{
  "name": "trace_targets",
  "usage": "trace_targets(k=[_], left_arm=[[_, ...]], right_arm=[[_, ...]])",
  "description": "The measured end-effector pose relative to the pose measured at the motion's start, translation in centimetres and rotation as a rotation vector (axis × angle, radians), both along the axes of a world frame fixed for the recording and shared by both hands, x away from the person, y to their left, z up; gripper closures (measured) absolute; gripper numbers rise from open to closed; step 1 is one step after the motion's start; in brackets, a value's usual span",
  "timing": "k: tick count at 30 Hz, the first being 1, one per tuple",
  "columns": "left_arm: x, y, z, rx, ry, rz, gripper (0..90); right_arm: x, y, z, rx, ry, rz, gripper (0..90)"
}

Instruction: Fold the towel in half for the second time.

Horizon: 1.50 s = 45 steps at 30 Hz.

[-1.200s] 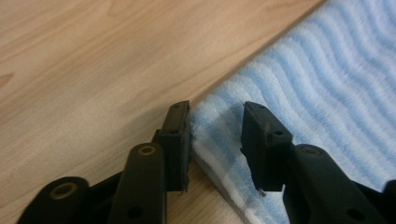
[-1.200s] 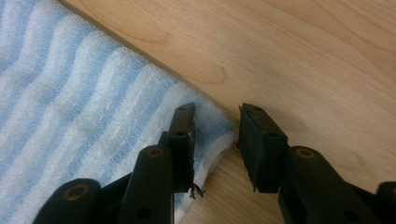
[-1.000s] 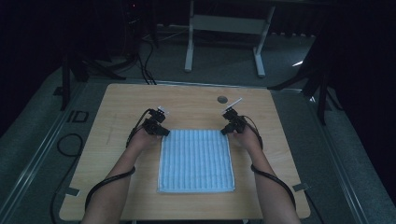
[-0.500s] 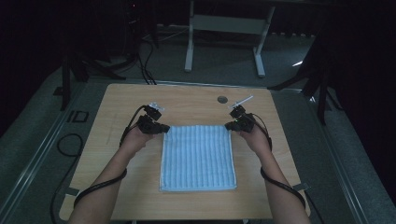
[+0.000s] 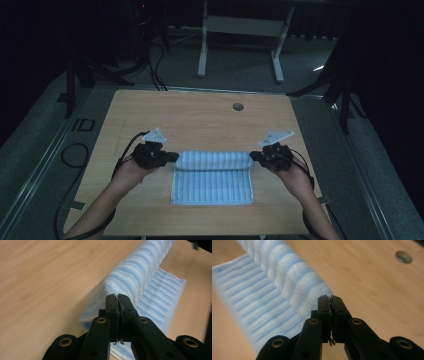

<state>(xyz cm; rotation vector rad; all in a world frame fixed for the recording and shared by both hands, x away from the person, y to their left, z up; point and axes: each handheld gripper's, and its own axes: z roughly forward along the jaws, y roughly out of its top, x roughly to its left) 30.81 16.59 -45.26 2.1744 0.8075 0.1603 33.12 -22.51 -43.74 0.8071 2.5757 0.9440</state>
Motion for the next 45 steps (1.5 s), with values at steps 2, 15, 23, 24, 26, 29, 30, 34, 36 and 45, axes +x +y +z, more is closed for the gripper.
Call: trace_targets(k=[2,15,23,24,26,29,30,34,36,45], left_arm=[[-1.0,0.1,-0.4,0.001,0.007,-0.010,87.0],[-4.2,-1.9,-2.9,0.098,0.085,-0.119,57.1],[-1.0,-2.5,-5.7,0.129,0.114,-0.063,52.6],[-0.8,-2.6,-6.0,0.117,0.132,-0.068,52.4],[-0.8,-2.9,-6.6,0.120,0.136,-0.070,52.3],[-0.7,-3.4,-7.3,0.121,0.150,-0.084,49.8],[-0.7,-3.5,-7.5,0.121,0.155,-0.084,49.7],[-0.6,-3.7,-8.0,0.129,0.158,-0.084,48.4],[-0.5,-3.7,-8.1,0.124,0.156,-0.084,48.4],[0.0,-3.8,-8.5,0.110,0.126,-0.079,49.5]], right_arm=[[-1.5,-0.2,-0.4,0.004,0.006,0.022,86.8],[-4.7,0.9,-3.7,-0.043,0.102,0.049,66.3],[-3.4,2.7,-5.7,-0.040,0.124,0.049,65.3],[-3.3,2.7,-6.0,-0.039,0.141,0.049,65.3],[-3.2,2.8,-6.6,-0.046,0.149,0.050,65.3],[-2.9,2.7,-7.3,-0.050,0.170,0.047,64.5],[-2.7,2.8,-7.6,-0.057,0.175,0.047,64.5],[-2.2,2.7,-8.5,-0.079,0.192,0.037,64.4],[-1.9,2.6,-8.9,-0.086,0.195,0.036,63.9],[-0.4,2.3,-9.1,-0.074,0.206,0.011,64.0]])
